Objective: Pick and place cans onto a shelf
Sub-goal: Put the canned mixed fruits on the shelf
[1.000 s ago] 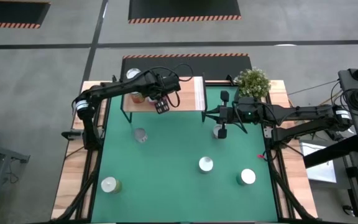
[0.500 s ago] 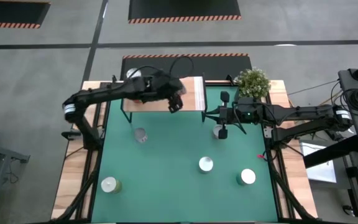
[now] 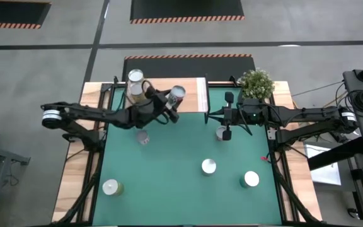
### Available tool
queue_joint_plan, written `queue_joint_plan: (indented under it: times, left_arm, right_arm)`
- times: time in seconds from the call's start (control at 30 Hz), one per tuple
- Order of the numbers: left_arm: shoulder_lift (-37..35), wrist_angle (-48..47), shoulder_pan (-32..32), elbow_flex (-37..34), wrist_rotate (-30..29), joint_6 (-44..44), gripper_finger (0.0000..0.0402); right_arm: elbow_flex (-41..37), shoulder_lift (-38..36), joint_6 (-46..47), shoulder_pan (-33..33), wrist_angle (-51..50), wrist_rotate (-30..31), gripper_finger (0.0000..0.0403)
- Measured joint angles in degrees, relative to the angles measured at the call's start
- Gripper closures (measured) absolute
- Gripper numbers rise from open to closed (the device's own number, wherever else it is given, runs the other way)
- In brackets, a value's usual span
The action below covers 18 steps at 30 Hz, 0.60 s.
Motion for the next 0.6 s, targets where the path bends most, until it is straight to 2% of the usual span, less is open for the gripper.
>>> queue_joint_plan:
  times: [0.17, 0.6]
  left_arm:
    - [0.85, 7.36, -0.02, -5.46, -1.06, -0.12, 0.0122]
    - [1.95, 7.94, 0.02, -8.06, -2.85, -0.78, 0.0120]
  right_arm:
    - [-0.02, 0.00, 0.04, 0.00, -0.02, -0.02, 0.0390]
    - [-0.02, 0.07, 0.04, 0.00, 0.00, 0.00, 0.0390]
